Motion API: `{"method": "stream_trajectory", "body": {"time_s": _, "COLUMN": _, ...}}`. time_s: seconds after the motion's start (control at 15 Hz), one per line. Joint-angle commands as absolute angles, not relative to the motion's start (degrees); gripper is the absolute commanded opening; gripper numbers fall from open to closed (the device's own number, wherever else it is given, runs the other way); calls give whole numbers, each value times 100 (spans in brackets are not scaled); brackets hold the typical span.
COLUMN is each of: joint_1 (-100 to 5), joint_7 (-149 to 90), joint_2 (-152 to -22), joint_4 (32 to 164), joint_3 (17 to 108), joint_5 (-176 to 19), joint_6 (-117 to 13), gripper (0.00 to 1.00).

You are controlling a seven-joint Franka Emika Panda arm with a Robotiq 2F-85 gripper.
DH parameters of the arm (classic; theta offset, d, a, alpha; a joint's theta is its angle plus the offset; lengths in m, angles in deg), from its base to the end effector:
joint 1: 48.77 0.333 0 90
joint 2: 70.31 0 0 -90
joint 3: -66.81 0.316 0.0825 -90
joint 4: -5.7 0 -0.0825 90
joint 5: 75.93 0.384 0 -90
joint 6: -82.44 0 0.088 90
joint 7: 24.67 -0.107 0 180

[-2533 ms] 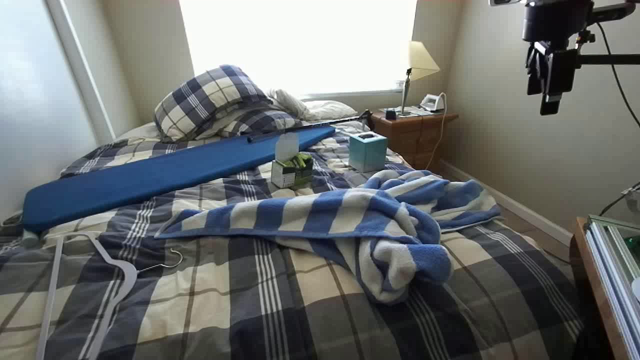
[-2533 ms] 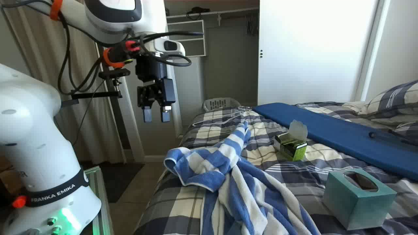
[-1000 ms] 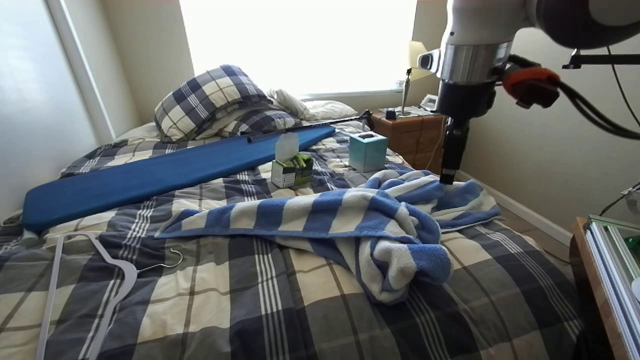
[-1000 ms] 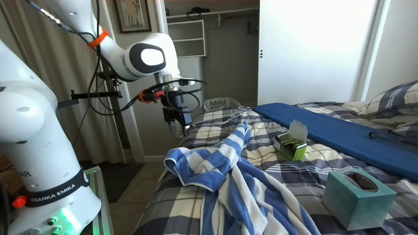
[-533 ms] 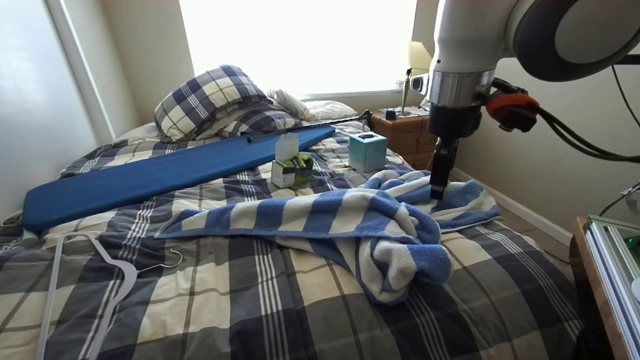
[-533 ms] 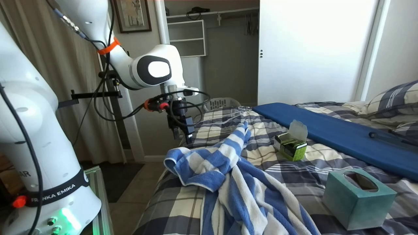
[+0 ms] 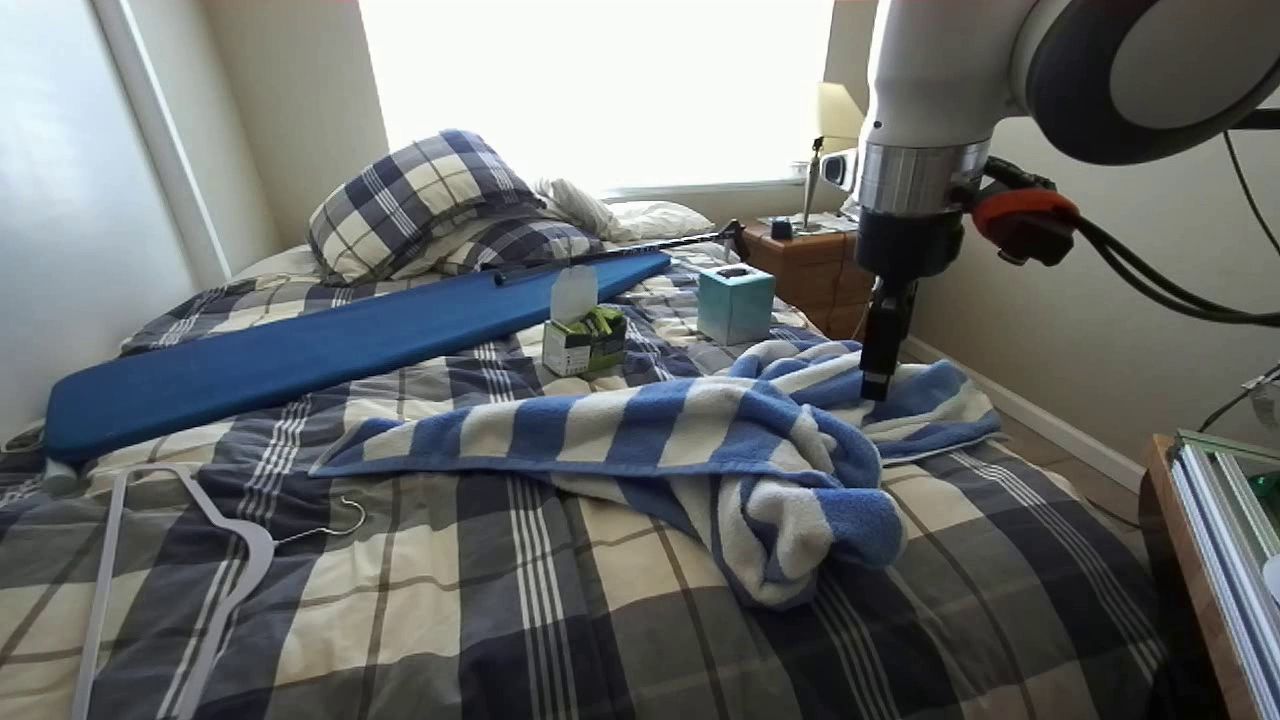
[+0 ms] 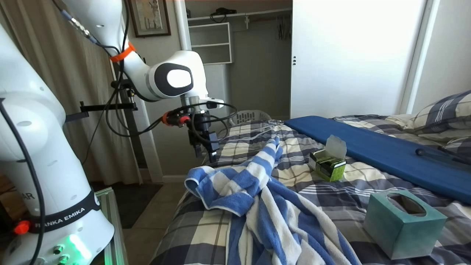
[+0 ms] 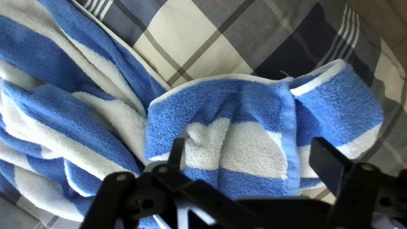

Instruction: Spread the striped blanket on the bed

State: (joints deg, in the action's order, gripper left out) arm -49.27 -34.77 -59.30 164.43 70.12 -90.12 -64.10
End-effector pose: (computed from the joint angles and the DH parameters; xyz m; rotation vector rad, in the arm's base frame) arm 0.3803 0.0211 0.2692 2.9925 0.1198 -0.0083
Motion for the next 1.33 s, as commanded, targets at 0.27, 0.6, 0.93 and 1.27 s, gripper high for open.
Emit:
{"method": "stream_trajectory", "body": {"time_s": 0.27, "joint_1": -4886, "joint_7": -3771, "joint_2": -6413, "joint_4": 16441, "joint_3": 7147, "joint_5": -8995, "joint_6": -6783, "gripper": 100}}
{"method": "stream_trajectory", "body": {"time_s": 0.6, "joint_1": -4898, "joint_7": -3928, "joint_2": -7012, "joint_4": 16442, "joint_3": 7081, "joint_5": -9005, "joint_6": -7570, "gripper": 100}}
{"method": "stream_trajectory", "body": {"time_s": 0.93, "joint_1": -4761, "joint_7": -4131, "joint_2": -7662, "joint_4": 16425, "joint_3": 6943, "joint_5": -9148, "joint_6": -8264, "gripper": 100}}
{"method": "stream_trajectory", "body": {"time_s": 1.27, "joint_1": -4556, "joint_7": -4711, "joint_2": -8064, "joint_4": 16294, "joint_3": 6594, "joint_5": -9632, "joint_6": -8494, "gripper": 100}}
